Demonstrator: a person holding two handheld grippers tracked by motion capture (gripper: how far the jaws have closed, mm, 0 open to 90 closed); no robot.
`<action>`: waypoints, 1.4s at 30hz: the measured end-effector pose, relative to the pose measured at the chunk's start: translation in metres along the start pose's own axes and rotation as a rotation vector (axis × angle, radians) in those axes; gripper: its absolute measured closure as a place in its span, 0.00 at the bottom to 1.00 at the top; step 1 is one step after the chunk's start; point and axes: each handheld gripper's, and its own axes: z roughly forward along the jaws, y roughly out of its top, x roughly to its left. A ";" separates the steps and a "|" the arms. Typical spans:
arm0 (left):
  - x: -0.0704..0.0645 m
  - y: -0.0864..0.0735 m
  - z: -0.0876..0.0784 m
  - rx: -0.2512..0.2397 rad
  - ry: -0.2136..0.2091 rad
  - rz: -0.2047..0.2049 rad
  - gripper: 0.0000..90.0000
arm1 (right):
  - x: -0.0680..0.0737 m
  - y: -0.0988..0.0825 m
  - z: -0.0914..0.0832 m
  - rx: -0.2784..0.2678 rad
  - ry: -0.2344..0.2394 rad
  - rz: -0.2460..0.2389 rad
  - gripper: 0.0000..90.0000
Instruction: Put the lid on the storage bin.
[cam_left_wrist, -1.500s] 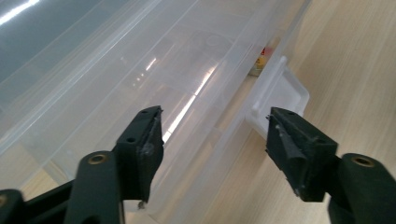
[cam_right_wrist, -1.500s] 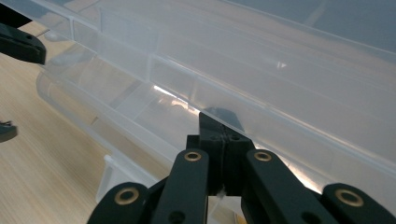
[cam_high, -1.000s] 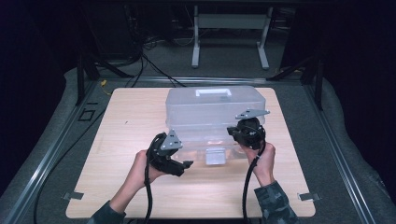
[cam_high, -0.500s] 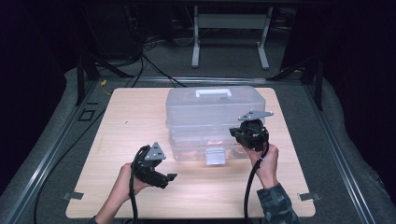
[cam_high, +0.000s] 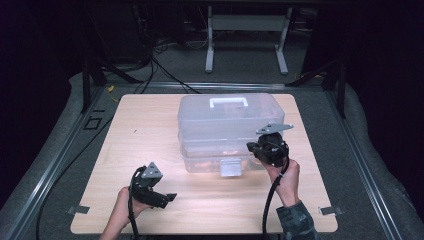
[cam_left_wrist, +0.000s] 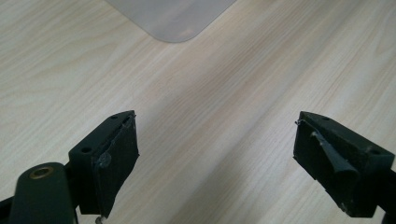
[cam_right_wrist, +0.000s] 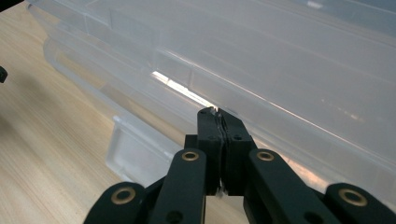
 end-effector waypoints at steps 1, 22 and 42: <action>0.001 -0.002 0.001 -0.002 0.001 -0.009 0.16 | 0.000 -0.001 0.000 0.001 0.002 0.001 0.98; 0.008 -0.019 0.002 0.007 0.039 -0.052 0.15 | 0.001 -0.034 0.014 0.085 -0.002 0.028 0.97; 0.015 -0.039 -0.002 -0.022 0.089 -0.113 0.12 | -0.011 -0.104 0.007 0.086 -0.057 0.087 0.74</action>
